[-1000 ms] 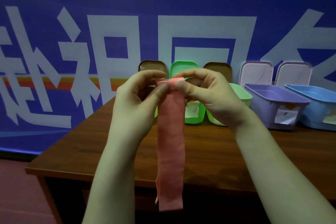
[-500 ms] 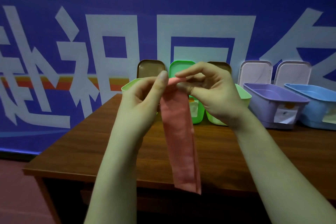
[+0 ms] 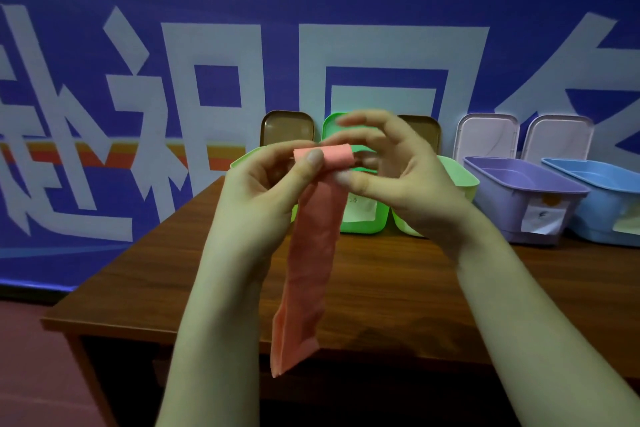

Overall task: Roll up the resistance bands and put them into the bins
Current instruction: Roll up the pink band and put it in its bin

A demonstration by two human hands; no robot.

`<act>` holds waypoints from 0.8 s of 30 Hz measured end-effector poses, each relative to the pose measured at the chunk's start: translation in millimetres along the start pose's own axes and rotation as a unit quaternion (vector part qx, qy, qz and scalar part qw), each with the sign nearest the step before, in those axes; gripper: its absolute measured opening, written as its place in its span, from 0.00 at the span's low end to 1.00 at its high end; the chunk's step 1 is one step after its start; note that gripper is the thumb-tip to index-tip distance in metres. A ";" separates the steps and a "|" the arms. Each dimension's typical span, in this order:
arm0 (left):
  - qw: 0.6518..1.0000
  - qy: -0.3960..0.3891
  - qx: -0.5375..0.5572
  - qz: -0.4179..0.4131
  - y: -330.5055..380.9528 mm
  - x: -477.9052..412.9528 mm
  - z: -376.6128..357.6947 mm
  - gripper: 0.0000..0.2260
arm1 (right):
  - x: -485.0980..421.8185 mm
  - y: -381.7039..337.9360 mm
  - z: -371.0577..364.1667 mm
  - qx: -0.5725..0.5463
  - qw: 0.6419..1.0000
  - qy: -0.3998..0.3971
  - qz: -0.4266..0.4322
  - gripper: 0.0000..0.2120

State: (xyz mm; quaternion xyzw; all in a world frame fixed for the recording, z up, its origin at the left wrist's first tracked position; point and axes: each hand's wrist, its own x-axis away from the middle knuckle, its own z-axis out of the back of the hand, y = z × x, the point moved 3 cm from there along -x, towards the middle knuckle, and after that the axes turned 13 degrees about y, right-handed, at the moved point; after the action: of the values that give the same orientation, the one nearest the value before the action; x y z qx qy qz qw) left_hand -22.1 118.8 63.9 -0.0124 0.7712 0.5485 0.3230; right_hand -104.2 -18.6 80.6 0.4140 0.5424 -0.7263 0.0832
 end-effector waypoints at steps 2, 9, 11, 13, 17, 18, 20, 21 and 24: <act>1.000 -0.007 0.015 0.005 0.3 -0.3 1.1 0.12 | 0.0 3.8 0.1 -0.009 0.998 -0.022 -0.060 0.22; 0.999 -0.025 -0.014 -0.019 1.4 0.3 1.2 0.13 | 0.5 6.3 -8.5 0.012 0.996 0.026 -0.088 0.15; 0.998 -0.028 -0.042 -0.036 1.3 0.0 1.0 0.14 | 0.7 7.8 -6.3 0.018 0.996 0.025 -0.083 0.13; 0.998 -0.026 -0.048 -0.041 0.1 -0.4 1.8 0.14 | 0.4 9.1 -4.4 0.023 0.996 0.018 -0.087 0.15; 0.999 -0.004 -0.026 -0.020 -7.2 -2.8 4.9 0.19 | 0.3 9.7 -3.5 0.009 0.997 0.018 -0.071 0.13; 1.000 0.000 -0.017 -0.011 -8.1 -2.9 4.9 0.19 | 0.7 9.5 -2.5 0.006 0.998 0.020 -0.063 0.12; 1.000 -0.005 0.004 0.016 -9.1 -3.0 3.6 0.17 | 1.2 8.1 -0.3 0.006 0.999 0.025 -0.045 0.13; 0.999 -0.016 0.011 0.028 -9.3 -2.8 2.4 0.15 | 1.3 7.2 0.4 0.002 0.999 0.028 -0.035 0.13; 0.998 -0.049 -0.012 0.035 -8.2 -0.5 -2.3 0.15 | -0.7 8.7 2.5 -0.024 0.999 0.041 -0.012 0.14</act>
State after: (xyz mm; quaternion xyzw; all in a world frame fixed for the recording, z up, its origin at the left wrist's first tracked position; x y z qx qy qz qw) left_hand -19.8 113.4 57.8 0.0374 0.7477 0.5690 0.3404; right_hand -100.1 -24.5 75.1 0.4347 0.5680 -0.6962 0.0618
